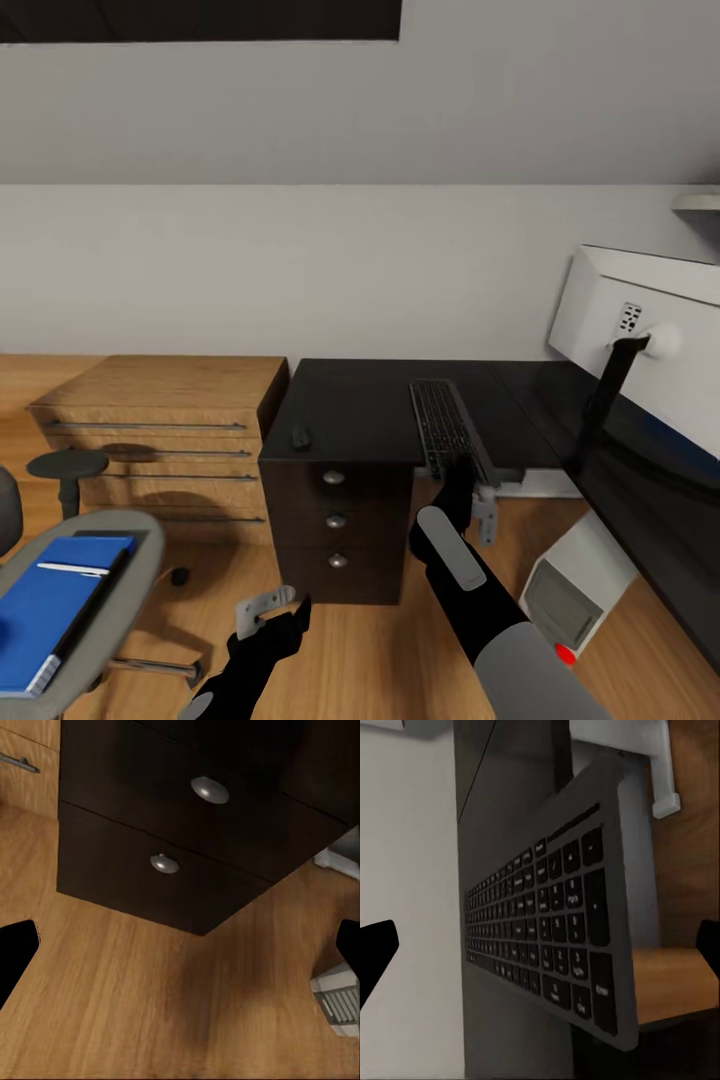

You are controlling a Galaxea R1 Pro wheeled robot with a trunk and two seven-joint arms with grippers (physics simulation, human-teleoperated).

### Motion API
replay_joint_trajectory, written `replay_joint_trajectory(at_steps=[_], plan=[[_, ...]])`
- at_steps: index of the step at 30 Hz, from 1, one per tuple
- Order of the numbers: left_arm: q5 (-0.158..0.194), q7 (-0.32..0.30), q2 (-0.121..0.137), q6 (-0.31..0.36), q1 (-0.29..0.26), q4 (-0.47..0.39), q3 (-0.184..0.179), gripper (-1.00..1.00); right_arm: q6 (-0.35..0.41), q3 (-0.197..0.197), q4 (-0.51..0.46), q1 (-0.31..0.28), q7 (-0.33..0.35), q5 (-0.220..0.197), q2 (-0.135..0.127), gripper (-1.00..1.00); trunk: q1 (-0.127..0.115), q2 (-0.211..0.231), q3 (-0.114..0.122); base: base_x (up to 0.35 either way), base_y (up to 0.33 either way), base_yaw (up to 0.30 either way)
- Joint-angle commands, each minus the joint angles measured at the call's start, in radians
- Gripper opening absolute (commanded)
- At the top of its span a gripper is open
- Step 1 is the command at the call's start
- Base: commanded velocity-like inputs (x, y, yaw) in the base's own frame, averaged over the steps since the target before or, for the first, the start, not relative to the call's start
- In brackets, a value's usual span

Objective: In the bedroom, organize the workspace by keeping the computer under the desk, ensuring the monitor is on the desk, placing the keyboard on the desk next to the monitor, placing the mouse on the desk next to the keyboard, moving the folder from the swivel chair onto the desk next to the mouse, stacking the notebook on top of the folder with the pen on top of the notebook, and positioning the swivel chair next to the desk.

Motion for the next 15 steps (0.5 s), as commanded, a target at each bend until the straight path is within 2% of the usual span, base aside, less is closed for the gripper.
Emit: replay_joint_trajectory(at_steps=[1,2,4,9,15], plan=[[0.009,0.007,0.0,0.003,0.0,-0.002,0.0,1.0,-0.003,0.001,0.002,-0.001,-0.007,0.003,0.0,1.0,-0.001,-0.001,-0.001,-0.334,0.0,0.0],[0.008,0.007,0.0,0.003,0.0,-0.002,0.001,1.0,-0.003,0.001,0.005,-0.001,-0.007,0.003,0.0,1.0,-0.001,-0.001,-0.001,-0.335,0.0,0.0],[0.007,0.007,0.0,0.003,0.0,-0.001,0.028,1.0,-0.004,0.001,0.019,-0.001,-0.007,0.003,0.0,1.0,-0.001,-0.001,-0.001,-0.336,0.0,0.0],[0.007,0.007,0.0,0.003,0.0,-0.001,0.04,1.0,-0.005,0.002,0.029,-0.001,-0.006,0.004,0.0,1.0,-0.001,-0.001,-0.001,-0.326,0.0,0.0],[0.004,0.007,0.0,0.002,0.0,-0.001,0.043,1.0,-0.011,0.006,0.113,0.0,0.003,0.009,0.0,1.0,-0.001,-0.001,-0.001,-0.114,0.0,0.0]])
